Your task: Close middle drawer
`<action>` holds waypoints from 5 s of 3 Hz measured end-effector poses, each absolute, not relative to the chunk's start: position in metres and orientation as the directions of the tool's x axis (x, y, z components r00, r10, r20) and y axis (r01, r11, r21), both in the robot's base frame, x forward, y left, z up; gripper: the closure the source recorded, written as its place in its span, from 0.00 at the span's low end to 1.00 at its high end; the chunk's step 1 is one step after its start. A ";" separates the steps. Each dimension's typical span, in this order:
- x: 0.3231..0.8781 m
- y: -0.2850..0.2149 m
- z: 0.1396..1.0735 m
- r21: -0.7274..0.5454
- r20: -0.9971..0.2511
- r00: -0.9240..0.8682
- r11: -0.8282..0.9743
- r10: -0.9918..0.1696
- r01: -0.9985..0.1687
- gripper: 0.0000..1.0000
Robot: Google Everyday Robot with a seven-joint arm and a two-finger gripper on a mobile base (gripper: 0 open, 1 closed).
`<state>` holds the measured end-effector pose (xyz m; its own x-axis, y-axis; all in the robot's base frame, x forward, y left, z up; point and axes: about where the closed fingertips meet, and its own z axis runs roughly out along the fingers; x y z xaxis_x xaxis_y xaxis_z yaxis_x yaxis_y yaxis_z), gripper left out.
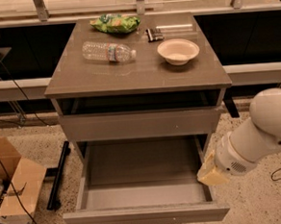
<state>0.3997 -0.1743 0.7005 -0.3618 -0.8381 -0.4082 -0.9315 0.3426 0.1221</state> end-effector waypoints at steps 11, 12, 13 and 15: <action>0.462 -0.169 0.408 0.357 -0.529 -0.689 0.607 -0.495 -0.710 1.00; 0.490 -0.165 0.410 0.344 -0.572 -0.675 0.611 -0.466 -0.713 1.00; 0.490 -0.165 0.410 0.344 -0.572 -0.675 0.611 -0.466 -0.713 1.00; 0.554 -0.156 0.419 0.299 -0.645 -0.634 0.622 -0.427 -0.723 0.62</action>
Offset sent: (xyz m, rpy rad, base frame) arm -0.0396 -0.0207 -0.1993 0.0688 0.2052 -0.2354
